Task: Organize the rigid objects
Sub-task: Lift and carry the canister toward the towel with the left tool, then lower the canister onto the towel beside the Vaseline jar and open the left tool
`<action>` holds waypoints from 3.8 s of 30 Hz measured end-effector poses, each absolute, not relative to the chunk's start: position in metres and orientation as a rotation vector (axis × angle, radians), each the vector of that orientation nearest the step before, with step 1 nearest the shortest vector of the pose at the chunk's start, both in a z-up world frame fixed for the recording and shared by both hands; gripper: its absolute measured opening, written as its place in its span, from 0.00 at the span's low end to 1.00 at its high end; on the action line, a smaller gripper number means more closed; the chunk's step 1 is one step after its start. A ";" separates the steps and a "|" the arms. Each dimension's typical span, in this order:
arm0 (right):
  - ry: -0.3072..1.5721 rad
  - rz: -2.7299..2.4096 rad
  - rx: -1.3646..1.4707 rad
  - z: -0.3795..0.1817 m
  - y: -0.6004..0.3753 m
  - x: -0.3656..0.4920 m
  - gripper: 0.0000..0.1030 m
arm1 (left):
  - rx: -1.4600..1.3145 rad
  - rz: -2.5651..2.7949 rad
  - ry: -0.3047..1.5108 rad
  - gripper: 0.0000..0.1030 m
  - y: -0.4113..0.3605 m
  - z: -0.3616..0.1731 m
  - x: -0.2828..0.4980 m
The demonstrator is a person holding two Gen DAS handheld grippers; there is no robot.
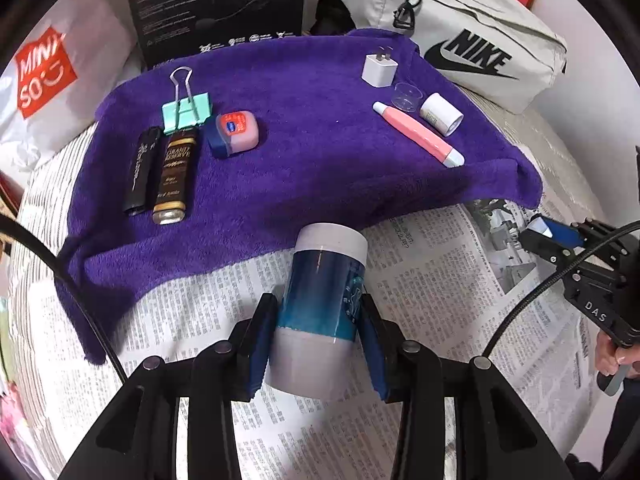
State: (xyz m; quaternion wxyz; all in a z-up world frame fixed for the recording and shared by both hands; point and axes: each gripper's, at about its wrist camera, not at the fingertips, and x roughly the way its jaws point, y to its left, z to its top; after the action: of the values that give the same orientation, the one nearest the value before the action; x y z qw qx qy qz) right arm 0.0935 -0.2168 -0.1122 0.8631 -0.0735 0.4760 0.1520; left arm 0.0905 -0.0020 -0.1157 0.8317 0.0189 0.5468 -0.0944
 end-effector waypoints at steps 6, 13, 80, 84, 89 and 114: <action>1.029 0.345 -0.138 -0.109 -0.212 0.094 0.23 | -0.029 -0.218 1.158 0.37 0.009 -0.110 0.081; 1.016 0.370 -0.142 -0.101 -0.205 0.092 0.23 | -0.035 -0.242 1.142 0.35 0.008 -0.105 0.078; 0.946 0.448 -0.095 -0.067 -0.175 0.124 0.23 | 0.056 -0.281 1.093 0.33 0.009 -0.065 0.184; 0.953 0.446 -0.090 -0.071 -0.174 0.129 0.23 | 0.070 -0.300 1.131 0.33 -0.001 -0.085 0.192; 0.953 0.440 -0.088 -0.072 -0.176 0.133 0.23 | 0.070 -0.303 1.152 0.33 0.000 -0.098 0.195; 0.946 0.472 -0.118 -0.070 -0.156 0.145 0.23 | 0.186 -0.267 1.156 0.48 0.008 -0.111 0.189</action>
State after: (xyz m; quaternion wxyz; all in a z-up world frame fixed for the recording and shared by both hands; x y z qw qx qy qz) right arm 0.1450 -0.1555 -0.0698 0.8618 -0.0565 0.4509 0.2252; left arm 0.1891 0.0079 -0.1107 0.8250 0.0877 0.5439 -0.1257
